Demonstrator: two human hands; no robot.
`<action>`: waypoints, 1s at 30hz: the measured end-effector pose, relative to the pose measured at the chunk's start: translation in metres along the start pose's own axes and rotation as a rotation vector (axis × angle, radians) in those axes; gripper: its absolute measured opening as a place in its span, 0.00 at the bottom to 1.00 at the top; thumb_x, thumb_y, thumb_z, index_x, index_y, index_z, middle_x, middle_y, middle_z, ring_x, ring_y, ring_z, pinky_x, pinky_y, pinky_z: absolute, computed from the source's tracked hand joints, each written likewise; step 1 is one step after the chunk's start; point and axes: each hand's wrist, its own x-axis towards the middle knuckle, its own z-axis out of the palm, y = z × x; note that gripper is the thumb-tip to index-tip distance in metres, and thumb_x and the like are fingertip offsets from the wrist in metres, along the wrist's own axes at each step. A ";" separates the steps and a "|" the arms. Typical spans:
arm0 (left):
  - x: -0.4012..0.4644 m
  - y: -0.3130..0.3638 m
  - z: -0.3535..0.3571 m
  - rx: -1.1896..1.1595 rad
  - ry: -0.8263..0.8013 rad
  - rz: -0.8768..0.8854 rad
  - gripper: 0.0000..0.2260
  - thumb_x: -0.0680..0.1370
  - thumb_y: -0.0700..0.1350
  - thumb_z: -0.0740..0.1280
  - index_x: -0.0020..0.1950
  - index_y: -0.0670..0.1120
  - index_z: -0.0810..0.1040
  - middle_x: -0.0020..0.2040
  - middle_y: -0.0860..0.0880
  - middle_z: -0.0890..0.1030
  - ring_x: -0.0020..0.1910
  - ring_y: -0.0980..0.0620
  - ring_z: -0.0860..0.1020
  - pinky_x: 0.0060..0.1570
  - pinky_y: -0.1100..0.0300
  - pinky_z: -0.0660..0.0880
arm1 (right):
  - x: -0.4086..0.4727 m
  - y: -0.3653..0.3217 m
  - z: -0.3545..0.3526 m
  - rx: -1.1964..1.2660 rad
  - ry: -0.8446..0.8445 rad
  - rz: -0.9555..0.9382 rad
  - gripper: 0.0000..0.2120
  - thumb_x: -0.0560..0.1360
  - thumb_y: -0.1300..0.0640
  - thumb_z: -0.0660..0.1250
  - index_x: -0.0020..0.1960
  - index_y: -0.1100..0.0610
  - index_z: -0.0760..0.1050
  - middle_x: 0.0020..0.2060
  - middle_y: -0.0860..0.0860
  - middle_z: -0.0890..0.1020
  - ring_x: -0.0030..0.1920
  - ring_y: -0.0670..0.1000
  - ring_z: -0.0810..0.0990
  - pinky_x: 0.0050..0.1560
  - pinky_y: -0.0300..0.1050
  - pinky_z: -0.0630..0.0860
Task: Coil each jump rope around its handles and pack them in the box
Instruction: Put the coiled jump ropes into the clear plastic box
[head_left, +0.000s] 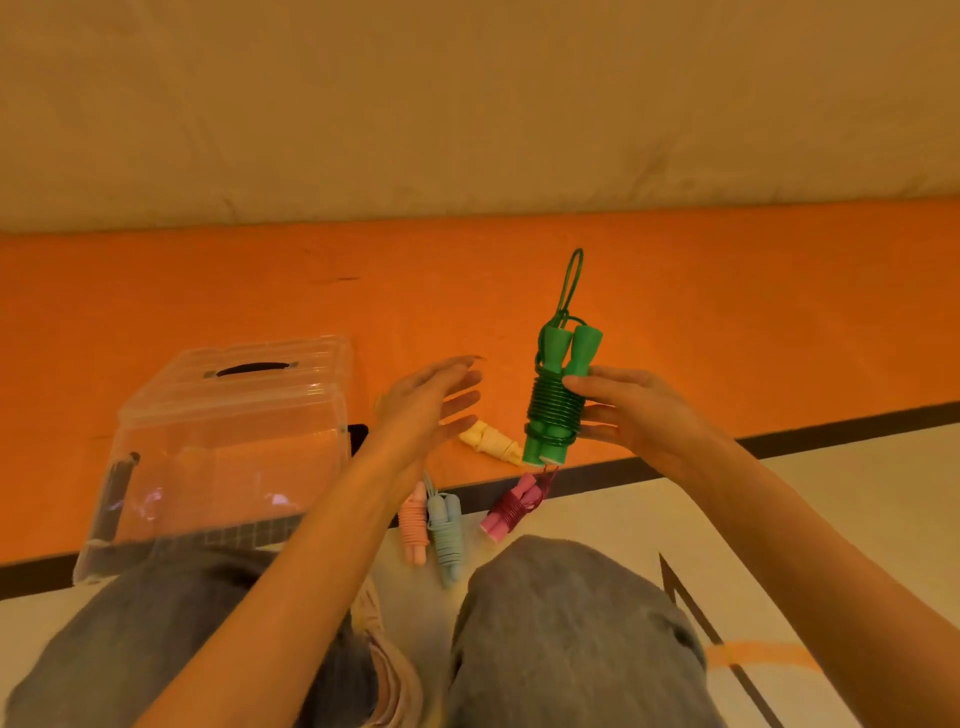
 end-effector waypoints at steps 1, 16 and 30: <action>0.006 -0.006 0.001 -0.013 0.003 -0.027 0.10 0.81 0.43 0.62 0.61 0.44 0.77 0.57 0.46 0.80 0.56 0.49 0.78 0.53 0.56 0.75 | 0.004 0.008 0.000 0.011 0.006 0.015 0.06 0.75 0.61 0.68 0.51 0.55 0.80 0.46 0.53 0.85 0.46 0.52 0.84 0.53 0.47 0.79; 0.085 -0.110 -0.009 0.051 0.068 -0.264 0.07 0.81 0.44 0.63 0.55 0.46 0.78 0.49 0.49 0.82 0.50 0.52 0.80 0.45 0.60 0.77 | 0.066 0.139 -0.020 0.181 0.094 0.250 0.12 0.75 0.61 0.68 0.58 0.58 0.79 0.53 0.56 0.84 0.52 0.55 0.82 0.55 0.49 0.78; 0.153 -0.208 -0.003 0.144 0.098 -0.473 0.09 0.81 0.45 0.62 0.60 0.45 0.76 0.52 0.47 0.81 0.47 0.54 0.79 0.42 0.61 0.76 | 0.113 0.235 -0.035 0.286 0.159 0.432 0.08 0.74 0.60 0.69 0.53 0.54 0.79 0.49 0.53 0.85 0.51 0.53 0.82 0.49 0.44 0.78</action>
